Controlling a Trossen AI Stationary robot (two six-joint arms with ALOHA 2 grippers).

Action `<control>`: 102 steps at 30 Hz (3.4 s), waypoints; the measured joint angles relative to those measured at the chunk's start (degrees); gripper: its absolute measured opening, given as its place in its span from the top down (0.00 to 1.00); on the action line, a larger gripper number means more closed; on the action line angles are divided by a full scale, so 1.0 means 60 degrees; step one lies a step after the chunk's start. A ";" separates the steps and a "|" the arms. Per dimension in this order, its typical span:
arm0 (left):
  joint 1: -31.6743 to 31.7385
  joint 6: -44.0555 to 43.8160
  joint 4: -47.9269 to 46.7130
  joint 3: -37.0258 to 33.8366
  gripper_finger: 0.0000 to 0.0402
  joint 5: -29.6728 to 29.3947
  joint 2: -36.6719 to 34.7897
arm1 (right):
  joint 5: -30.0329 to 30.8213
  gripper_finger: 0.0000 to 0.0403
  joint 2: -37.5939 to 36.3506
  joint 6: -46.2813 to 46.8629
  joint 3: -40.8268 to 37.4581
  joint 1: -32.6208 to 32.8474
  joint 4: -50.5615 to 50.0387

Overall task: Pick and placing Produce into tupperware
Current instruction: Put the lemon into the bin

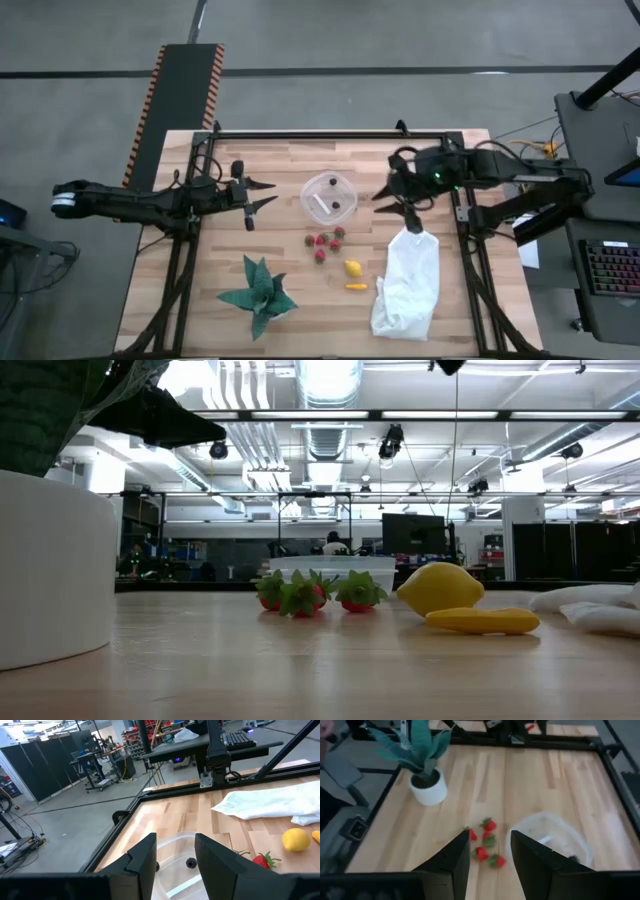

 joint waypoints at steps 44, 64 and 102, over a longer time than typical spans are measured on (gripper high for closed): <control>-0.0004 -0.0011 -0.0038 0.0000 0.70 0.0006 0.0002 | 0.3395 0.43 0.6192 0.4920 0.1441 0.3571 -0.1845; 0.0000 0.0073 -0.0038 0.0000 0.70 0.0004 0.0003 | 0.3520 0.44 0.6818 0.6587 0.1323 0.3497 -0.1528; -0.0001 -0.0011 0.0003 0.0000 0.70 0.0062 0.0003 | 0.2776 0.42 0.7813 0.6786 0.1279 0.3247 -0.1159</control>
